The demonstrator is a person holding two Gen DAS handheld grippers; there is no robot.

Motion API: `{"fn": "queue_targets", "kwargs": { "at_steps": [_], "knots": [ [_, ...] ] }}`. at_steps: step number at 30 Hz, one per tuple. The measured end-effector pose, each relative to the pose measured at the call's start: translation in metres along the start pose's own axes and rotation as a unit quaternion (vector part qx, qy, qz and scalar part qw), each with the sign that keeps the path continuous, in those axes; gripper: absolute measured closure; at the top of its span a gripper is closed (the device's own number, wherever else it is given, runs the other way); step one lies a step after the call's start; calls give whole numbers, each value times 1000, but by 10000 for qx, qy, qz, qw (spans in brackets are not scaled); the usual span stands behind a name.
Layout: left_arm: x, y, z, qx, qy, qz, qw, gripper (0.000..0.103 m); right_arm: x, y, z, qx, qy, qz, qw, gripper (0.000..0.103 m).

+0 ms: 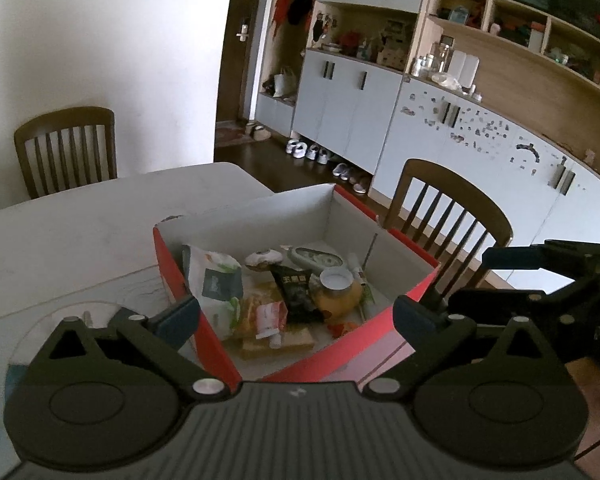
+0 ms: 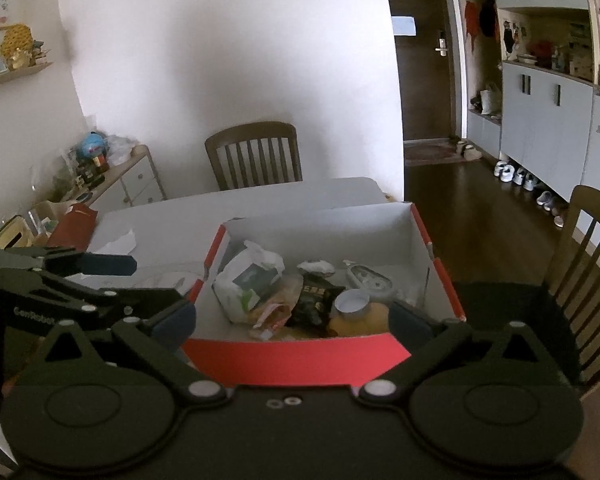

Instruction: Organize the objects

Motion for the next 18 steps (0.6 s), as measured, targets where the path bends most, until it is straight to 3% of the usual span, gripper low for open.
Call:
{"fn": "queue_targets", "kwargs": {
  "at_steps": [8,12,16,18],
  "knots": [
    [-5,-9,9,-47,-191,-84,9998,0,-4,0,2,-5,32,10,10000,0],
    [-4,-11,15,206,-227,-228,9993,0,-6,-1,5,33,37,8,10000,0],
    [-4,-13,17,15,-312,-95,9995,0,-8,1,5,35,50,28,10000,0],
    [-3,-13,18,159,-326,-141,9992,0,-8,1,6,22,52,37,10000,0]
  ]
}}
Point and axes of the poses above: each gripper's, at about its wrist camera, not at the fingertips, and z roughly against the way its jaws point, y to its left, x to its top, the point moved 7 cm from there along -z, roughly the way its jaws point, and after that the axes turned 15 degrees about -z, right-handed, at the moved point
